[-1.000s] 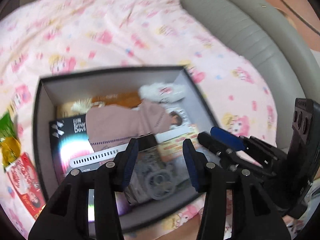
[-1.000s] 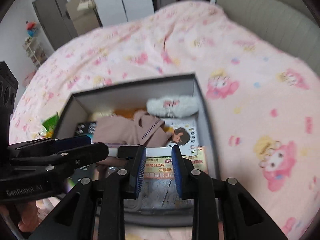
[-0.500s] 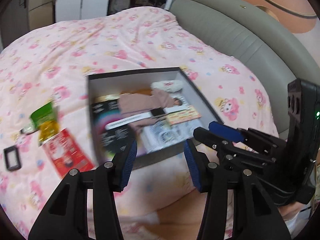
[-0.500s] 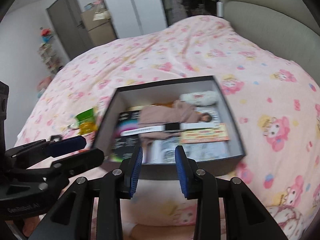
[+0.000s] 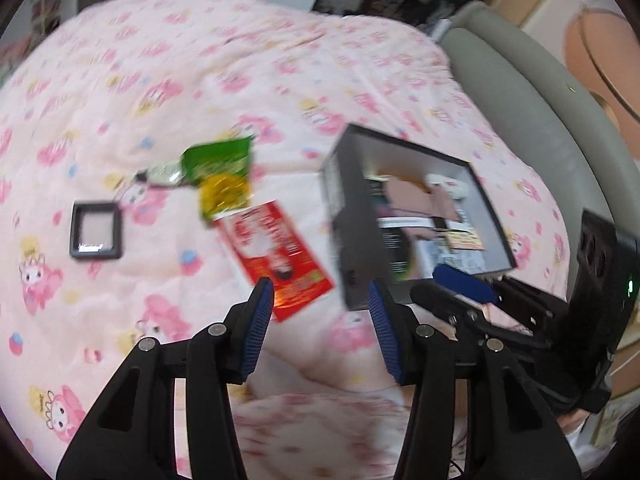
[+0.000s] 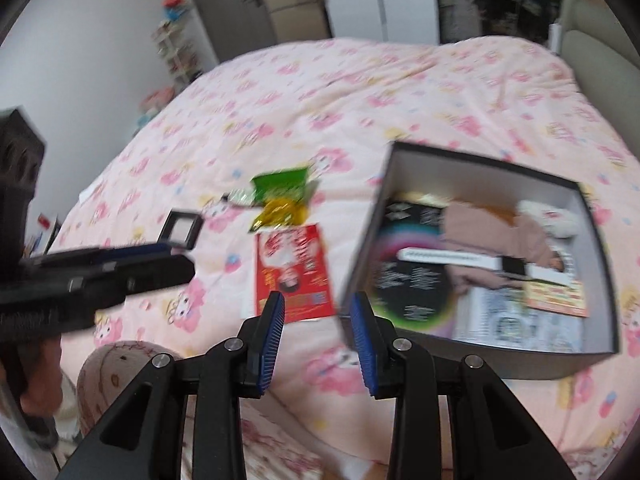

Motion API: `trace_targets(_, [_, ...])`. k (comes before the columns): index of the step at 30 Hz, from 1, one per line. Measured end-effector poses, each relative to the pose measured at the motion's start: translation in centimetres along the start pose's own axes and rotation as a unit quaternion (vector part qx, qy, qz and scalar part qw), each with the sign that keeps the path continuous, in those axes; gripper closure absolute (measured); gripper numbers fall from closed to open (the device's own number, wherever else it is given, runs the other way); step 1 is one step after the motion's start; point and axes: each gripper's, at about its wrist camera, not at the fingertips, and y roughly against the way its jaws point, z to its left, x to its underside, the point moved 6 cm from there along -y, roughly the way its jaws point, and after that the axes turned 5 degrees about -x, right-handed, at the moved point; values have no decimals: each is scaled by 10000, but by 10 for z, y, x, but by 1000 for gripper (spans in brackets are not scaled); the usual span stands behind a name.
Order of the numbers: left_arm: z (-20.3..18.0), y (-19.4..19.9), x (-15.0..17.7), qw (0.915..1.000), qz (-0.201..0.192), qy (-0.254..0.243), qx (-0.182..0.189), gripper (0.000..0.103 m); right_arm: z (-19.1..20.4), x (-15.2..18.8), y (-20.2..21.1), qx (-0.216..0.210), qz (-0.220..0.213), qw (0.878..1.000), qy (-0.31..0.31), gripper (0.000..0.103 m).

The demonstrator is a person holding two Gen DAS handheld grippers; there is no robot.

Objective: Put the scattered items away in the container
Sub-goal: 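Withdraw the left gripper from the box toward the red card, then grasp the red printed card edge with the left gripper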

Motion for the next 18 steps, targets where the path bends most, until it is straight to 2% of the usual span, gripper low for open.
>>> trace_targets(4, [39, -35, -3, 9986, 475, 221, 10, 53, 15, 7, -37, -248, 414, 9988, 85, 73])
trace_targets(8, [59, -67, -5, 9948, 886, 388, 321, 53, 28, 2, -68, -516, 726, 9957, 250, 73])
trace_targets(13, [78, -114, -5, 9850, 1466, 629, 660, 53, 33, -2, -108, -589, 1107, 9920, 171, 73])
trace_targets(18, [77, -146, -3, 9746, 1886, 687, 998, 53, 34, 2, -124, -722, 1277, 9891, 119, 73])
